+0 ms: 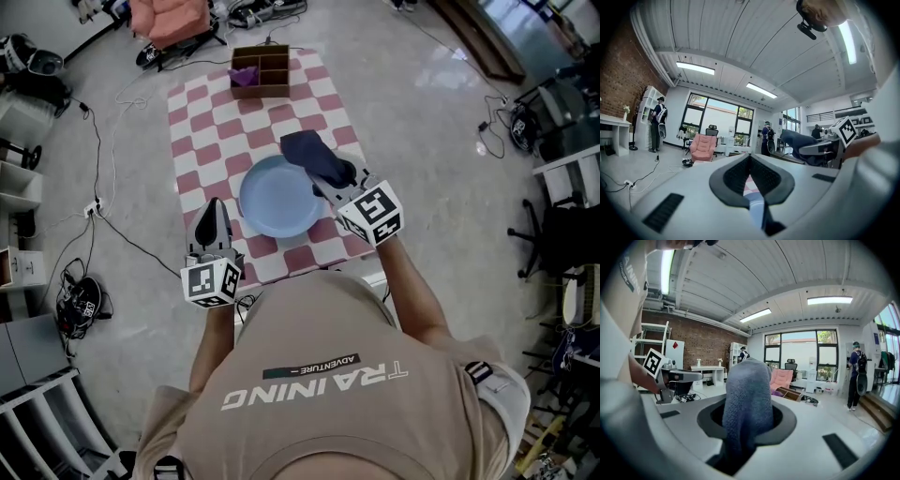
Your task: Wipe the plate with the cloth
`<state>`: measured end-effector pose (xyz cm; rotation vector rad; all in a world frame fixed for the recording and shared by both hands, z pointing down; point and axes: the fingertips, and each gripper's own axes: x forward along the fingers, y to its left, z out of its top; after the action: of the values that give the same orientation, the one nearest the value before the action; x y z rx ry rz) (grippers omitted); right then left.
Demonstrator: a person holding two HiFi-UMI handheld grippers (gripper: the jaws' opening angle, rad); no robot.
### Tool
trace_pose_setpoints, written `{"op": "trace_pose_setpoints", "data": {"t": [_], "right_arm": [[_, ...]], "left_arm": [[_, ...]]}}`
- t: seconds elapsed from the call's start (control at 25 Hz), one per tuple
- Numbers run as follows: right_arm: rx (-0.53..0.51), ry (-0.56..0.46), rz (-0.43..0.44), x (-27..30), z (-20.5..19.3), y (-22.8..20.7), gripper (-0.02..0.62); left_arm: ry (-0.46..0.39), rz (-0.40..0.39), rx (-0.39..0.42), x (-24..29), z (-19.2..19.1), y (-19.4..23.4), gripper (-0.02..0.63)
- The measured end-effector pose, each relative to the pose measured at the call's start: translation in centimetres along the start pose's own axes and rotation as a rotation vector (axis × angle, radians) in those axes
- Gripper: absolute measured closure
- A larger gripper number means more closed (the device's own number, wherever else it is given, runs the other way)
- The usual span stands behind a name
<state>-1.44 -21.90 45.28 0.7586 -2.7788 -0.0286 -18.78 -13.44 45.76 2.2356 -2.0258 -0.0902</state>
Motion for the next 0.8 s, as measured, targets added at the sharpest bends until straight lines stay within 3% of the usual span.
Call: {"op": "trace_pose_setpoints", "data": {"t": [0.24,0.56,0.68,0.8], "right_arm": [[-0.026,0.052,0.131,4.0,-2.1,5.2,0.48],[-0.038,0.062,0.18,6.0,-1.2,5.5,0.48],[-0.054,0.128,0.222,7.4,-3.3,6.1,0.48],[-0.144,0.2,0.291,9.3,-6.4,7.7,0.48]], "left_arm": [[0.014,-0.017,-0.001,0.2,-0.6,-0.5,0.591],[0.014,0.038,-0.026,-0.6,-1.0,2.0,0.591],[0.015,0.066,-0.046,-1.2,-1.4,2.9,0.591],[0.018,0.121,-0.067,-2.7,-2.0,4.1,0.591]]}}
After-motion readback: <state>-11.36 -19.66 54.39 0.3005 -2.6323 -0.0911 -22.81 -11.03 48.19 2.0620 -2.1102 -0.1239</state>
